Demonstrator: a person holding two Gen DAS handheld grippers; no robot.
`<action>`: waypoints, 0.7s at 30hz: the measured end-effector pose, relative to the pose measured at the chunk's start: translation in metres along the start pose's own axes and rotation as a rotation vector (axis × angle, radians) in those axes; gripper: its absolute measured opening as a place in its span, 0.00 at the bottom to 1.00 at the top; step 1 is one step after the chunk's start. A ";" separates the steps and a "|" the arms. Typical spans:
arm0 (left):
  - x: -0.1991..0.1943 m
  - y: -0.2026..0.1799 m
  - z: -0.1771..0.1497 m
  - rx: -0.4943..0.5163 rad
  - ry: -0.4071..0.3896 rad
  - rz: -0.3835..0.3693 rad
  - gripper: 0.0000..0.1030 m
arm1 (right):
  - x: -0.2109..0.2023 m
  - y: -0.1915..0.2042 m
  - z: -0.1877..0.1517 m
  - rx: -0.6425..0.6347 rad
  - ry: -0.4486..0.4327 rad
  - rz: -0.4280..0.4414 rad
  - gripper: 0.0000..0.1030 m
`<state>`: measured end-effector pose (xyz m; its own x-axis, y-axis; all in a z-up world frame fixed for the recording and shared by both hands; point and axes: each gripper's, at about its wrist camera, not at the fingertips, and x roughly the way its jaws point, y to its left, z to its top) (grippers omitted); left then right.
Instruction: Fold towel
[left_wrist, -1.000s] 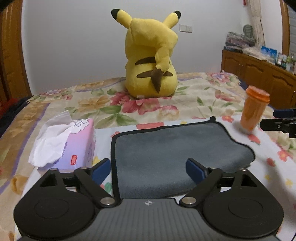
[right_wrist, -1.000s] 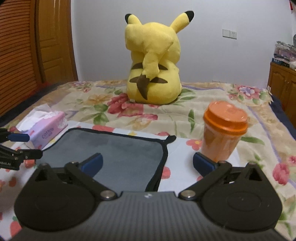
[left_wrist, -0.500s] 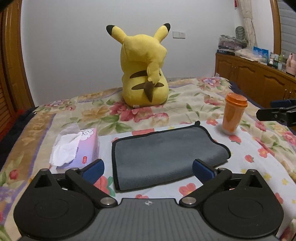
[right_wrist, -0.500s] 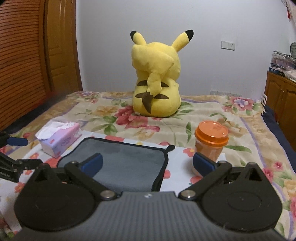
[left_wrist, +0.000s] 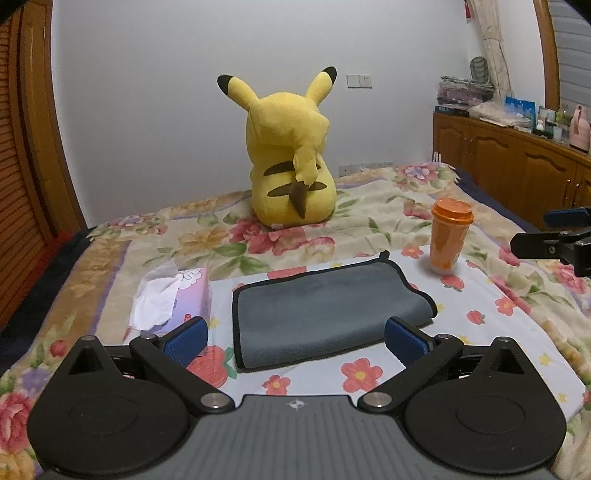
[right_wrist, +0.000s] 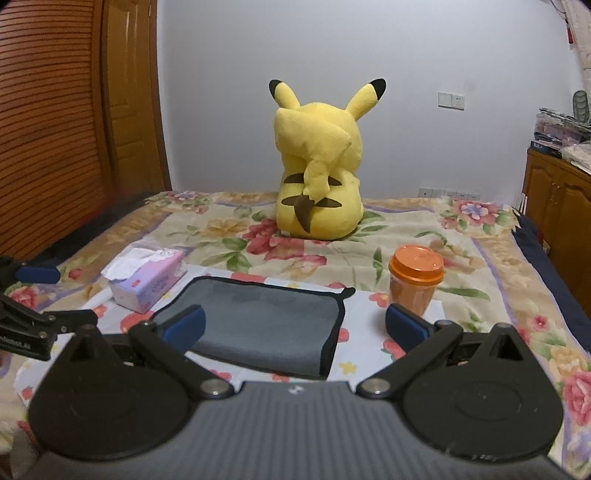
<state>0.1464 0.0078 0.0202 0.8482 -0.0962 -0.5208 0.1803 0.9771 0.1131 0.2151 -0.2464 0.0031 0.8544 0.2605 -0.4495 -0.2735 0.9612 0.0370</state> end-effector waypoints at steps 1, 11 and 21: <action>-0.003 -0.002 0.000 0.002 0.005 0.002 1.00 | -0.003 0.001 -0.001 0.002 -0.001 0.001 1.00; -0.043 -0.021 -0.006 -0.026 -0.002 0.010 1.00 | -0.032 0.010 -0.009 0.029 -0.016 0.004 1.00; -0.062 -0.036 -0.018 -0.041 -0.004 0.014 1.00 | -0.054 0.016 -0.024 0.039 -0.013 0.001 1.00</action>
<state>0.0778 -0.0182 0.0329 0.8525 -0.0831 -0.5162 0.1479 0.9853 0.0855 0.1538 -0.2471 0.0064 0.8598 0.2622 -0.4382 -0.2569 0.9637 0.0725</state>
